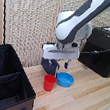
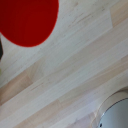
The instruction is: Please find the red cup among the items before you. Carefully move your gripper towards it and gently hold it. Locate the front section of the organizer in front of you. Transfer the red cup above the front section and let go, placing it within that section.
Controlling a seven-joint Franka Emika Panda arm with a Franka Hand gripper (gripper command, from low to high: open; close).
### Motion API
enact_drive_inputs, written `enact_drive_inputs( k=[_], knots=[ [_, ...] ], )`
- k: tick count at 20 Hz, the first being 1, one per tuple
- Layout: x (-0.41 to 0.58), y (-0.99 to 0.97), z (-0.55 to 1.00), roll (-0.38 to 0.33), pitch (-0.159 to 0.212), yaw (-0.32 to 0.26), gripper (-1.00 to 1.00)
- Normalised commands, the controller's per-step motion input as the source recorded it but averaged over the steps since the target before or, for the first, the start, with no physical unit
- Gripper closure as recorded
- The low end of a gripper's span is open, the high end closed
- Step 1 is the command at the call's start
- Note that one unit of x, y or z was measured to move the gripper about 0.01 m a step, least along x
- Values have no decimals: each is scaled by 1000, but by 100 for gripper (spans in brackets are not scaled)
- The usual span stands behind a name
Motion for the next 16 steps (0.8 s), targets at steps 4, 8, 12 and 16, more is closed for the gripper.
enact_drive_inputs(
  k=[4, 8, 12, 16],
  knots=[
    [-21, 112, -376, -65, 0, -33, -100],
    [-144, 107, -409, -82, 0, -23, -100],
    [-176, 107, -401, -98, 0, -20, -100],
    [-99, 147, -337, -111, 2, -17, -100]
  ],
)
